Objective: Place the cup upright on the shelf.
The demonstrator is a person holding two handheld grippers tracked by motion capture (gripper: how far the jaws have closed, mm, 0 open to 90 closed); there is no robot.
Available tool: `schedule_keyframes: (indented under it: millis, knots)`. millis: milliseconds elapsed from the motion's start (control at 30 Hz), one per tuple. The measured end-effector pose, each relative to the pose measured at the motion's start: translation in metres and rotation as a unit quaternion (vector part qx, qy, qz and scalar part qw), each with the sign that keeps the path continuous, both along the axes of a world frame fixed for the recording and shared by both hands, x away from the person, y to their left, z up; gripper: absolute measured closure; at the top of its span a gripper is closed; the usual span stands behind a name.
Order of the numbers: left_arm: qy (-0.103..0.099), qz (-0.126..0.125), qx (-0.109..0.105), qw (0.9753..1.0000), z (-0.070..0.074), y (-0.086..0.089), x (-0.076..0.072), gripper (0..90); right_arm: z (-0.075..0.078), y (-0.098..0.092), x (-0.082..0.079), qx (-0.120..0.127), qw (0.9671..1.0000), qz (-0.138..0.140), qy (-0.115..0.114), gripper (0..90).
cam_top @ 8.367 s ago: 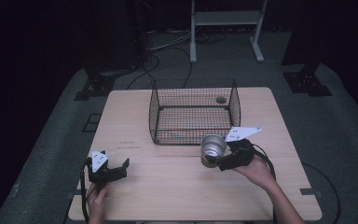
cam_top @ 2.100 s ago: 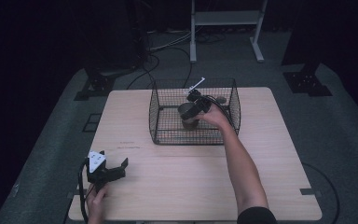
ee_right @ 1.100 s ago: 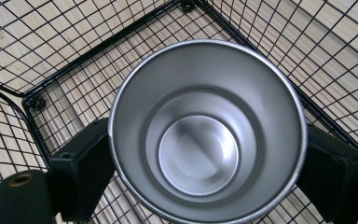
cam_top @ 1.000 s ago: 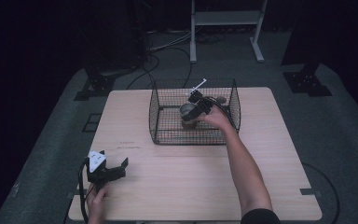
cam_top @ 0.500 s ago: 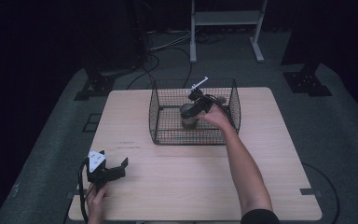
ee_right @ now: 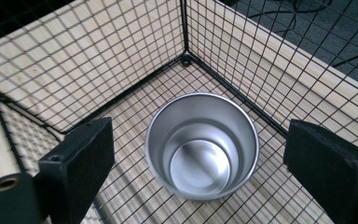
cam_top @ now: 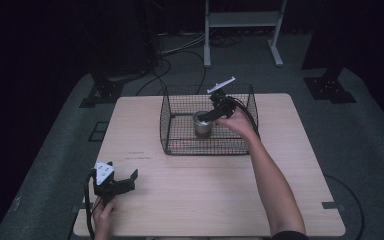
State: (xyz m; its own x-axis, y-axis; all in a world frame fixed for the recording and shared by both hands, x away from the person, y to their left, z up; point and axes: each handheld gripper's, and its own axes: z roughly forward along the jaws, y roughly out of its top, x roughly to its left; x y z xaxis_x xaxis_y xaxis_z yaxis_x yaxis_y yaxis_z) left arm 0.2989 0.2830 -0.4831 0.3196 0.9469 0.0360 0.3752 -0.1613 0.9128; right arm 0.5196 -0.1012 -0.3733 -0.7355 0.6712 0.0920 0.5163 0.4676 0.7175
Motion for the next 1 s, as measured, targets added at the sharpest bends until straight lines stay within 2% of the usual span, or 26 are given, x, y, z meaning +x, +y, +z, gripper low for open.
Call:
schedule_keyframes:
  millis: [233, 367, 1000]
  knots:
    - [-0.001, 0.000, 0.002, 1.0000, 0.000, 0.000, -0.001, 0.0, 0.016, -0.005, -0.020, 0.014, 0.9997, 0.015, -0.017, 8.6]
    - [-0.001, 0.000, 0.003, 1.0000, 0.000, 0.000, 0.000, 0.0, 0.022, -0.009, -0.031, 0.029, 0.9992, 0.020, -0.017, 8.6]
    - [-0.003, 0.000, 0.007, 1.0000, -0.001, -0.002, 0.000, 0.0, 0.023, -0.044, -0.075, 0.048, 0.9980, 0.040, -0.011, 8.6]
